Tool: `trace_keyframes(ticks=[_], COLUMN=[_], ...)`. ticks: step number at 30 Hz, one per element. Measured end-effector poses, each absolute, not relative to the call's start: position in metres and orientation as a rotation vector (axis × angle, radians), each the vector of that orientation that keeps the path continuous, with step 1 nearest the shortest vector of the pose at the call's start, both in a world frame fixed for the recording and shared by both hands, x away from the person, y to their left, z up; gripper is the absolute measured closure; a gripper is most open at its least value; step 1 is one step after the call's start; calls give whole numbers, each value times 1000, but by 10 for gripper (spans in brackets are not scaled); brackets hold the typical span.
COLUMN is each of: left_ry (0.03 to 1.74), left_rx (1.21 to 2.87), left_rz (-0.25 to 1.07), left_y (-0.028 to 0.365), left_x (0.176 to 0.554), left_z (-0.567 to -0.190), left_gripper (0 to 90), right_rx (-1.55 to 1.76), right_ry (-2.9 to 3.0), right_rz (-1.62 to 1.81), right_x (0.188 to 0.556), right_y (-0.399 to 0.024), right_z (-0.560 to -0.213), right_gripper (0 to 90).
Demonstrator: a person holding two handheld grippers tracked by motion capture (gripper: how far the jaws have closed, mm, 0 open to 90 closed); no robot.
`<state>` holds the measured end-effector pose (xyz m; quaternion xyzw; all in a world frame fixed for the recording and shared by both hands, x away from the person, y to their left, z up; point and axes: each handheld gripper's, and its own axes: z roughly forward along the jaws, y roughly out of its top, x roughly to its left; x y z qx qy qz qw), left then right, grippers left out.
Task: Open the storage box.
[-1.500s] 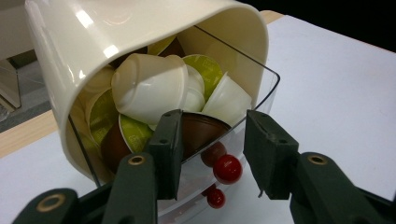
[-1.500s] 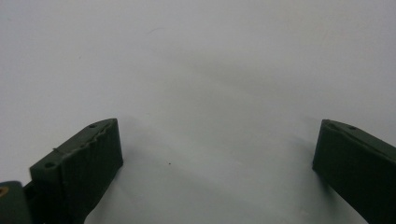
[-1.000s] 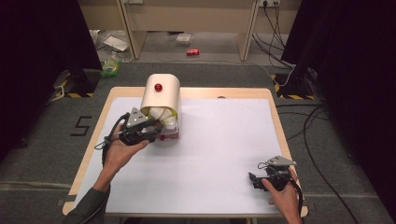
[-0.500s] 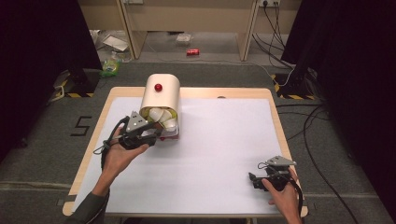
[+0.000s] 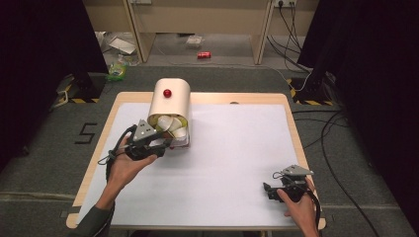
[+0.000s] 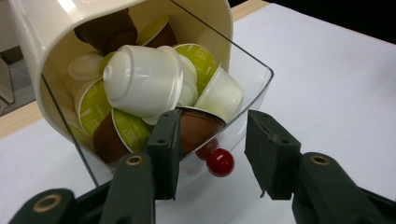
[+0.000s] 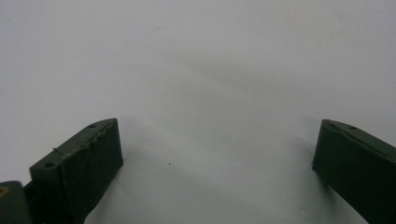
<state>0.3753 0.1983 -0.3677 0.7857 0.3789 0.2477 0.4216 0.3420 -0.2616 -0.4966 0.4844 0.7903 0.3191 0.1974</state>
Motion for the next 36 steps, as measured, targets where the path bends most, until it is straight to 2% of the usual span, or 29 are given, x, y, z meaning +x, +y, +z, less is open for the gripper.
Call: trace_keyframes(ticks=[36], left_ry=[932], left_rx=[2005], left_rz=[579], left_y=[197], left_x=[361], left_z=[-361], left_gripper=[527], right_rx=[1354], right_ry=[2212], right_rz=[893], right_x=[342], right_y=[-262], right_z=[-497], right_gripper=[18])
